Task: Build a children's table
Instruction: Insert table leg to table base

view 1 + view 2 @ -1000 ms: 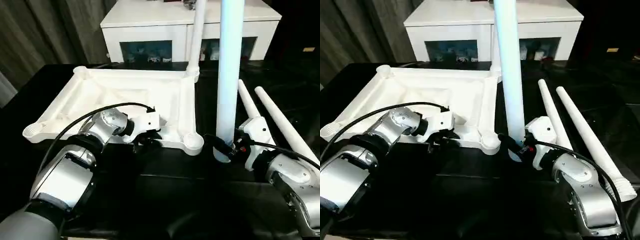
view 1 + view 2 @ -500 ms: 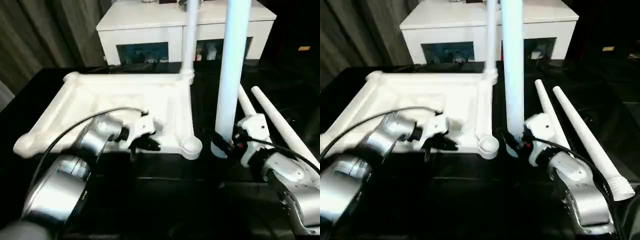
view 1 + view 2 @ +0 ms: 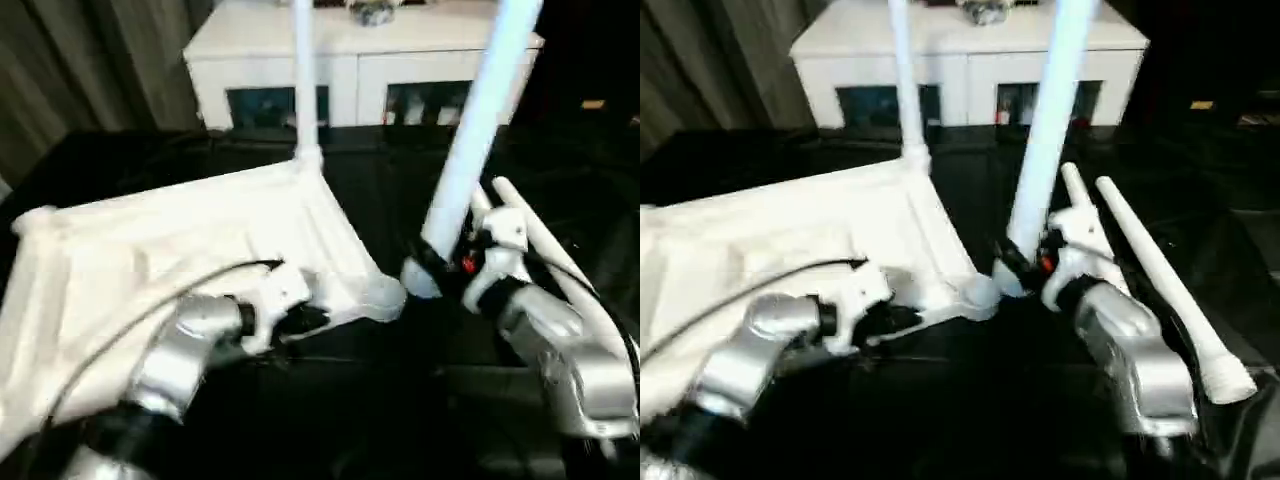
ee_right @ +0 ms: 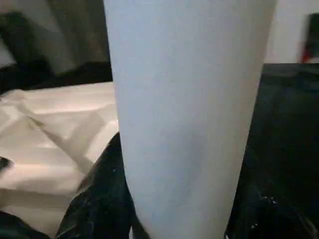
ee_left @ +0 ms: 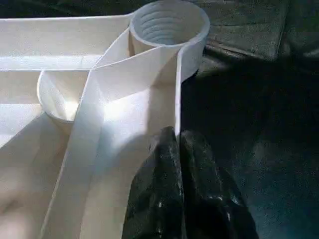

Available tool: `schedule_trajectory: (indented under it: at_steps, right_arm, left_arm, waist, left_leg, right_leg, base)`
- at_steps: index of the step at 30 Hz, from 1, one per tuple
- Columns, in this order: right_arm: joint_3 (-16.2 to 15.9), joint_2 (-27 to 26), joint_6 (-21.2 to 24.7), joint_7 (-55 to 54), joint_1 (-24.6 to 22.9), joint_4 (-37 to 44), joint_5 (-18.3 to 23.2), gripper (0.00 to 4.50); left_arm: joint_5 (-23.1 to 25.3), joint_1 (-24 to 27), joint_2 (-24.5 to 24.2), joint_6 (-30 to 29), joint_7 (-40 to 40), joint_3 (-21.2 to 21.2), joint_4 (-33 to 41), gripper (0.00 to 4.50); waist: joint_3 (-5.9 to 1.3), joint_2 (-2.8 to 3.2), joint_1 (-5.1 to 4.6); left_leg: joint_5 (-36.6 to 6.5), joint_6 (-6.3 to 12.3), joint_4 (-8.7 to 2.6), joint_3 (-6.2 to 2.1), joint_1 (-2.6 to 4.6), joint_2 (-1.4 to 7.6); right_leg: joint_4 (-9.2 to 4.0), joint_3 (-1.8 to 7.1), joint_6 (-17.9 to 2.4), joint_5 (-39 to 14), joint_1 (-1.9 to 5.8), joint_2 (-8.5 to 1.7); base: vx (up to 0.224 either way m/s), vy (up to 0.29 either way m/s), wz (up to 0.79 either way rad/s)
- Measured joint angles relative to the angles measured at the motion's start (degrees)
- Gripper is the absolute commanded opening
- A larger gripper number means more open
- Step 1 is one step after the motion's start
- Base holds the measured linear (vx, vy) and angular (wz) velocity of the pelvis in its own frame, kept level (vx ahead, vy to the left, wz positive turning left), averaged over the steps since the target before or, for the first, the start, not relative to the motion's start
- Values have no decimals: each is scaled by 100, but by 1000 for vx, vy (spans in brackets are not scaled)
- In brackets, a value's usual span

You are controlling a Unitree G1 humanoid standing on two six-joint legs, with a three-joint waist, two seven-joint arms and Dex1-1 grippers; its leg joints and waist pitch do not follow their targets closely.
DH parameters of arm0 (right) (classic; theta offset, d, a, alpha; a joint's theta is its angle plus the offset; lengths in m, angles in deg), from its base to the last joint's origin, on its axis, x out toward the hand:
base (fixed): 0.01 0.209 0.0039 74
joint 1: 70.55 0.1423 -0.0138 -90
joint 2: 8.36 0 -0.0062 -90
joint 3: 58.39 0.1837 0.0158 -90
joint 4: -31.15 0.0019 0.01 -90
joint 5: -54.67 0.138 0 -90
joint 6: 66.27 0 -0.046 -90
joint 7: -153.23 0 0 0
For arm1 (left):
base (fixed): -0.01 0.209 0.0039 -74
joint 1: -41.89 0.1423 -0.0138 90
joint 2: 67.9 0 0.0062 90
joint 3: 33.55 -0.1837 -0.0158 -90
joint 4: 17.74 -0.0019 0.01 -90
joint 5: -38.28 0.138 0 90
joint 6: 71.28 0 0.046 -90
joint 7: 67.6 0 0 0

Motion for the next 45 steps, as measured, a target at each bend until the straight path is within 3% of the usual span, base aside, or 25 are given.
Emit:
schedule_trajectory:
  at_steps: [5, 14, 17, 19, 22, 24, 27, 38, 45]
  right_arm:
    - [-170, 103, 89, 519, 206, -311, 133, 189]
    - [-322, 510, 162, 1048, 499, -893, 80, 188]
    - [-318, 525, 169, 1103, 511, -969, 95, 188]
    - [-303, 525, 176, 1153, 524, -975, 119, 188]
    - [-252, 527, 186, 1218, 544, -1007, 192, 188]
    - [-205, 528, 186, 1221, 545, -1074, 194, 188]
    - [-206, 518, 184, 1230, 545, -1183, 194, 188]
    - [-237, 447, 19, 1457, 804, -1567, 181, 188]
    - [-456, 445, -167, 1546, 1077, -2005, -77, 188]
  left_arm:
    - [96, -58, 12, 68, 37, -149, 8, 2]
    - [486, -303, -332, -124, 39, -688, 251, 0]
    - [495, -382, -330, -116, 18, -736, 190, 0]
    - [477, -405, -306, -184, 6, -729, 173, 57]
    - [491, -414, -343, -352, -2, -786, 111, 57]
    - [496, -426, -364, -371, 9, -806, 124, 86]
    - [499, -452, -405, -384, -13, -867, 123, 95]
    - [419, -541, -425, -287, 0, -890, 3, 7]
    - [373, -561, -426, -226, 12, -888, -66, 0]
  waist:
    - [6, -64, 85]
    - [14, -187, 77]
    - [16, -191, 78]
    - [15, -193, 84]
    - [15, -192, 79]
    - [14, -191, 76]
    - [14, -190, 76]
    - [13, -189, 68]
    - [15, -195, 68]
  left_leg:
    - [3, 10, -1, 2, -3, 2]
    - [-1, -2, -1, 5, 6, 4]
    - [0, -2, 0, 6, 6, 4]
    - [0, -2, 0, 6, 6, 4]
    - [1, -1, 1, 9, 5, 4]
    - [1, -1, 1, 10, 5, 4]
    - [1, 0, 1, 10, 5, 4]
    - [6, 8, 3, 11, 5, 5]
    - [24, 37, 3, 15, 7, 7]
  right_leg:
    - [-3, -3, 0, 0, -4, 0]
    - [3, -1, 1, 0, 0, 0]
    - [6, 0, 0, 0, 0, 0]
    - [8, 0, 0, 0, 0, 0]
    - [9, 1, 0, 0, -2, 0]
    - [8, 2, 0, 0, -1, 0]
    - [9, 1, 0, 0, -2, 0]
    - [9, 0, 0, 0, -2, 0]
    - [13, 0, 0, 1, -1, -1]
  base:
    - [0, 0, 0]
    - [0, 0, 0]
    - [0, 0, 0]
    - [0, 0, 0]
    - [0, 0, 0]
    - [0, 0, 0]
    - [0, 0, 0]
    - [0, 0, 0]
    - [0, 0, 0]
